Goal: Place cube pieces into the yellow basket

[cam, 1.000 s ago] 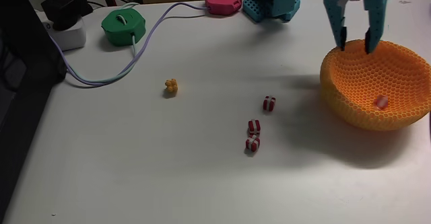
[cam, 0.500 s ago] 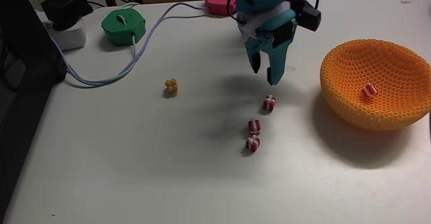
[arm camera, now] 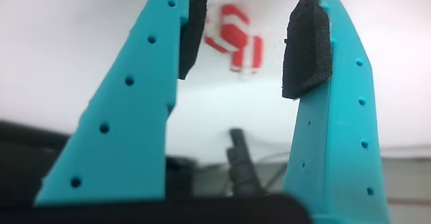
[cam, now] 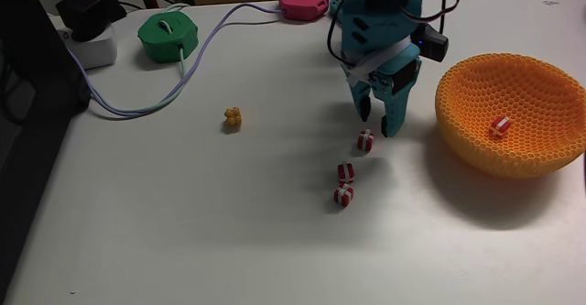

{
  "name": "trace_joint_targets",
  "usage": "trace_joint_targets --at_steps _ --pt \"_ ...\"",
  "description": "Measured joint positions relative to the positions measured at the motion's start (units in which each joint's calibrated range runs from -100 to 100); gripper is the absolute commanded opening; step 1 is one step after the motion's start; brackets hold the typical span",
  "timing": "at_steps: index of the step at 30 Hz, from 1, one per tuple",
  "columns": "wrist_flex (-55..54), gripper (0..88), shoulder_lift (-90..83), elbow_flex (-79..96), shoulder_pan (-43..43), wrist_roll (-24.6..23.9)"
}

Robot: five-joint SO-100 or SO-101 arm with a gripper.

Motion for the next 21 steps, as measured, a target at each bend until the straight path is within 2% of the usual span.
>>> trace_joint_targets --at_steps 7,21 --pt "-5.4 19.0 0.7 4.8 0.1 0.0" --pt "-8.1 18.8 3.3 4.5 1.7 1.6"
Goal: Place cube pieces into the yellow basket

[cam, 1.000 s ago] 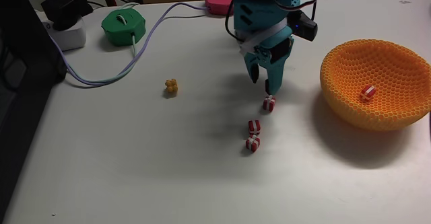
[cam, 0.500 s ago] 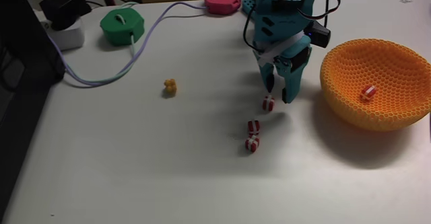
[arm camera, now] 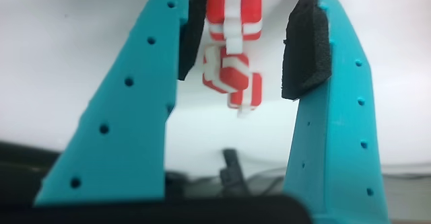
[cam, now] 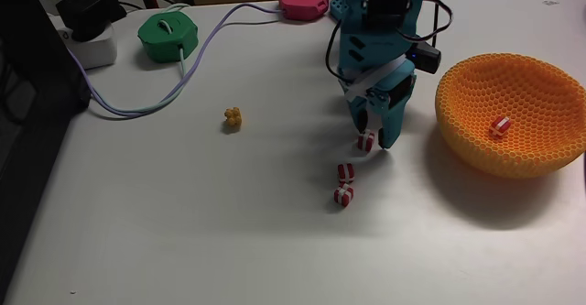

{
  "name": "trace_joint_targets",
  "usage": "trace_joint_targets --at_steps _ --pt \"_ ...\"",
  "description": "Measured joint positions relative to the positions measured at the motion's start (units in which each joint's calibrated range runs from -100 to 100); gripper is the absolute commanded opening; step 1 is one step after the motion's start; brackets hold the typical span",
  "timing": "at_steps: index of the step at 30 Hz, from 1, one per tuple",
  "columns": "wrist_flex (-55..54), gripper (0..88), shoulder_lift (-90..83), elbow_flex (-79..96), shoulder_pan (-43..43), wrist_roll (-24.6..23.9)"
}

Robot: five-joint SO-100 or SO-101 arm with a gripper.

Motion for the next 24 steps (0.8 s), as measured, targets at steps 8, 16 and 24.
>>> trace_joint_targets --at_steps 8,16,24 --pt "-2.6 2.6 1.8 -0.6 1.3 0.1" --pt "-0.7 1.7 2.1 -3.9 2.3 0.0" --pt "13.0 2.2 -18.4 -11.9 -2.9 -0.6"
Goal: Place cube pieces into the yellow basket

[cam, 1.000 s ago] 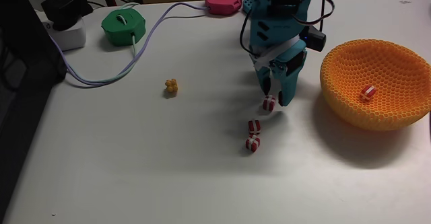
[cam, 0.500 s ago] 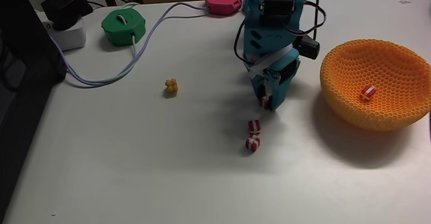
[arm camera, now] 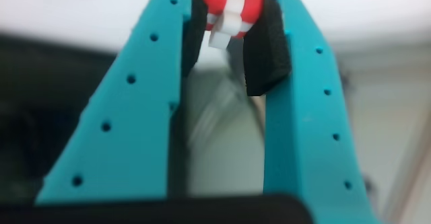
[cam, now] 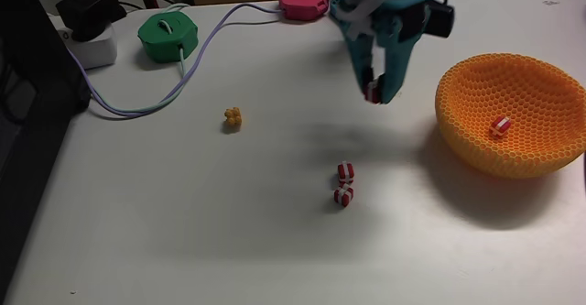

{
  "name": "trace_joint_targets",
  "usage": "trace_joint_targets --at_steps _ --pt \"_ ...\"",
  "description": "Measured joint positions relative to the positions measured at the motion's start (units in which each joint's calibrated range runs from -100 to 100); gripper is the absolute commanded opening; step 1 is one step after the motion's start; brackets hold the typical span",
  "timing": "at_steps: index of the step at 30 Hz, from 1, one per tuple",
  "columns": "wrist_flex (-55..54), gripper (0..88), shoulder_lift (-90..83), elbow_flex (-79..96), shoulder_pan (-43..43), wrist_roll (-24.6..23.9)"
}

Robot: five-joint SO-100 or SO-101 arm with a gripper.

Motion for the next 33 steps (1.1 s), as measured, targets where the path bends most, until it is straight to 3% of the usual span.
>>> trace_joint_targets --at_steps 2,7,12,16,24,33 --pt "0.8 2.5 -3.1 1.1 -6.2 -1.2" --pt "0.9 16.3 -3.8 2.5 -21.9 -5.1" --pt "0.9 18.8 -3.8 2.6 -25.7 -6.3" --pt "0.9 18.9 -3.8 2.6 -19.3 -6.0" --pt "0.1 18.5 7.3 -4.9 5.2 -1.7" --pt "-6.2 18.3 21.8 -6.8 9.2 -0.4"
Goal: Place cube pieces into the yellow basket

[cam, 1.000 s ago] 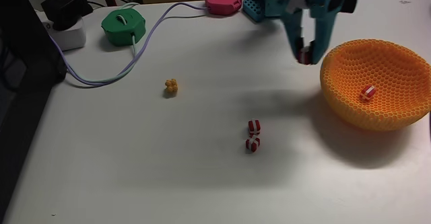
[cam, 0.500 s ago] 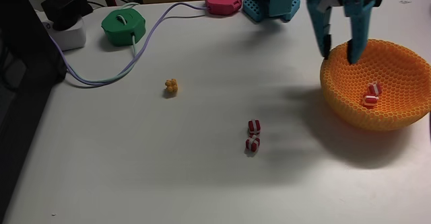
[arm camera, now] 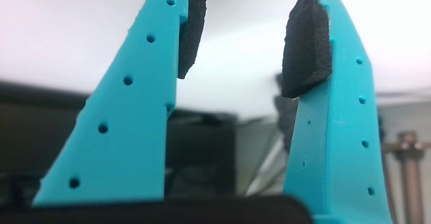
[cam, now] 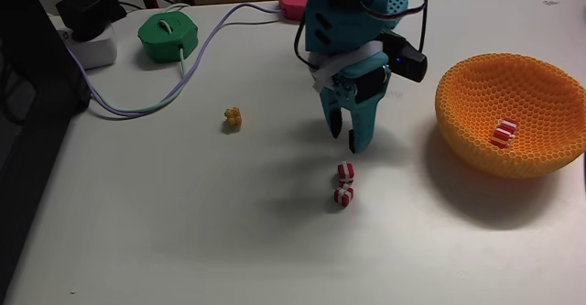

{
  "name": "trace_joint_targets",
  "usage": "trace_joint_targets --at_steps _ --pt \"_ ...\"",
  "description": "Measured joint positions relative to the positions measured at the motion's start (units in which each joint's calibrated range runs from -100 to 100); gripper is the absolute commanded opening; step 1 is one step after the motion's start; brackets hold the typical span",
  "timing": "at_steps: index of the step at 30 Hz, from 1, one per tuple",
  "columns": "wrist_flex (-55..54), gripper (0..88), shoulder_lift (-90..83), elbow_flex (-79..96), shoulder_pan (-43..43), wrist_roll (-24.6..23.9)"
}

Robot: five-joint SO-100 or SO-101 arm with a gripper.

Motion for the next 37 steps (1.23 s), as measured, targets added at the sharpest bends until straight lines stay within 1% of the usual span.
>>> trace_joint_targets --at_steps 9,21,26,27,30,34,37 --pt "-3.3 18.5 7.4 -4.1 -1.5 -1.0" --pt "-6.3 18.3 14.1 -8.2 -1.2 -1.0" --pt "-7.1 15.6 15.2 -9.3 0.1 -0.9" --pt "-7.1 13.6 15.5 -9.6 0.1 -0.7" --pt "-7.7 3.1 16.0 -10.0 0.4 -0.3" --pt "-7.5 1.8 16.0 -10.2 1.1 -0.1" --pt "-5.2 1.9 16.1 -11.6 1.1 -0.2"
